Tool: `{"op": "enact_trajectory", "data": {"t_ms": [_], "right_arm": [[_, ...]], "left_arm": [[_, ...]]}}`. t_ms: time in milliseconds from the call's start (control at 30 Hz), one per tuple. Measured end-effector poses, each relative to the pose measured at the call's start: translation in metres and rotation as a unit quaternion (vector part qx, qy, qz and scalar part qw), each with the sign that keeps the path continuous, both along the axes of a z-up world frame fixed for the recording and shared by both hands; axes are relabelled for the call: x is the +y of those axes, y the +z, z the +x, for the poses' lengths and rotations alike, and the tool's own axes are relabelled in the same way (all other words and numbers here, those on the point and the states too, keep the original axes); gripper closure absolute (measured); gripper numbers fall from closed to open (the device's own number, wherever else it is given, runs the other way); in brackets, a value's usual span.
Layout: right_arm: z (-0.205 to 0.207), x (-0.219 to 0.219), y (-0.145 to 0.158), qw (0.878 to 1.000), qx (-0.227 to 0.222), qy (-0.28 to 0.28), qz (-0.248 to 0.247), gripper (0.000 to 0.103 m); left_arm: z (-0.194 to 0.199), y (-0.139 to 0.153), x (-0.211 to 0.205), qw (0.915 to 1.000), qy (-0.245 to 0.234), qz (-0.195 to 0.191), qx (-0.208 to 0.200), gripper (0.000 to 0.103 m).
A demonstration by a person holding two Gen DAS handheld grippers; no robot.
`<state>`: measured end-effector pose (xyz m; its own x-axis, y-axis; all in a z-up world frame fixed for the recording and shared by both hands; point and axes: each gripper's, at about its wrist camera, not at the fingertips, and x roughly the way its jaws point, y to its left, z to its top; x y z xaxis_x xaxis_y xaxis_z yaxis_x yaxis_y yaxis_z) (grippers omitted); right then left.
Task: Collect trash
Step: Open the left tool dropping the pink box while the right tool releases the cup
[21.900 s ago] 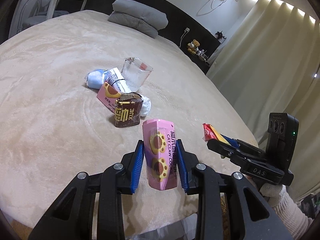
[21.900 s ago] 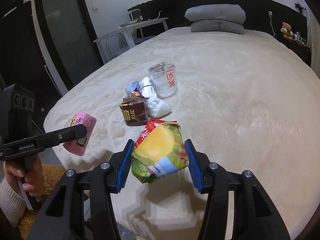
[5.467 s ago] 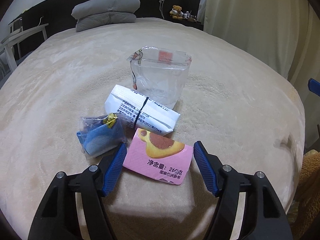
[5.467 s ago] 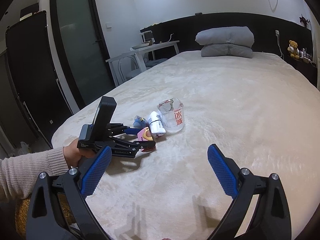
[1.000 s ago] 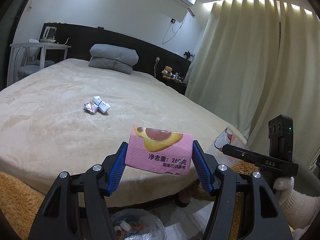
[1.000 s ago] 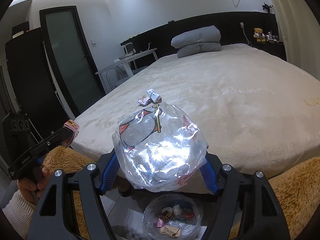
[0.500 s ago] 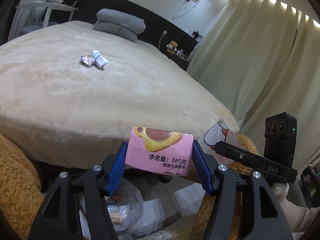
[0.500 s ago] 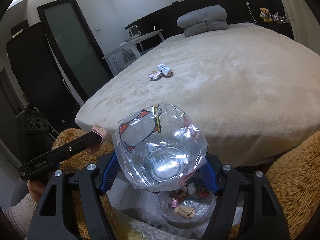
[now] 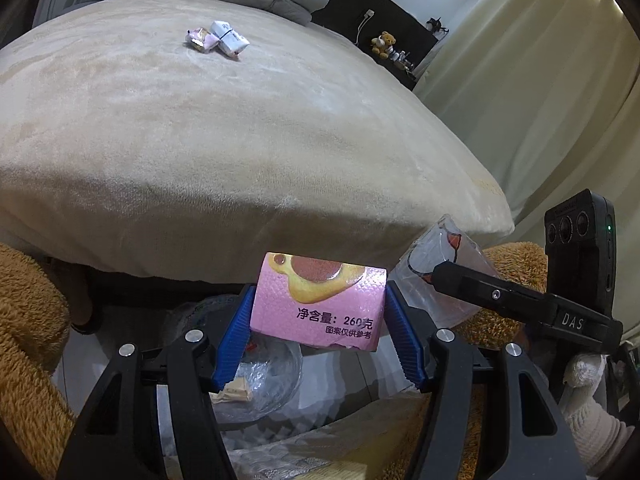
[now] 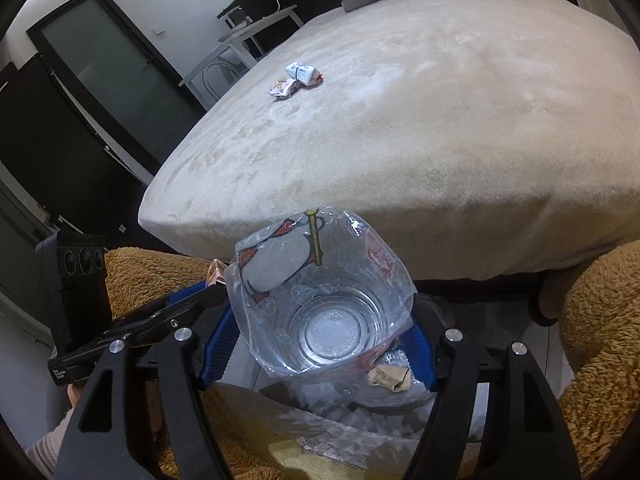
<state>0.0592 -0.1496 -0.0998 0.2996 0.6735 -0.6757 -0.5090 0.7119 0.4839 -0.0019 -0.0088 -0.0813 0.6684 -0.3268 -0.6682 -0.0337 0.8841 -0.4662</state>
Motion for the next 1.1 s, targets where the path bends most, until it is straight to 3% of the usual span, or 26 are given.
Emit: {"op": "enact_trajectory", "data": {"t_ms": [300, 500, 733, 1100], "right_arm": [[0.019, 0.020, -0.037, 0.997, 0.056, -0.003, -0.049, 0.032], [0.039, 0.021, -0.065, 0.991, 0.118, -0.027, -0.063, 0.032], [0.058, 0.025, -0.090, 0.981, 0.171, -0.053, -0.077, 0.032], [0.075, 0.036, -0.125, 0.967, 0.221, -0.069, -0.104, 0.032]], "left_arm": [[0.012, -0.032, 0.001, 0.9971, 0.013, -0.001, 0.074, 0.041], [0.026, -0.053, 0.002, 0.9924, 0.022, -0.010, 0.121, 0.041], [0.041, -0.092, 0.006, 0.9768, 0.046, -0.038, 0.206, 0.041], [0.058, -0.143, 0.001, 0.9526, 0.060, -0.038, 0.296, 0.041]]}}
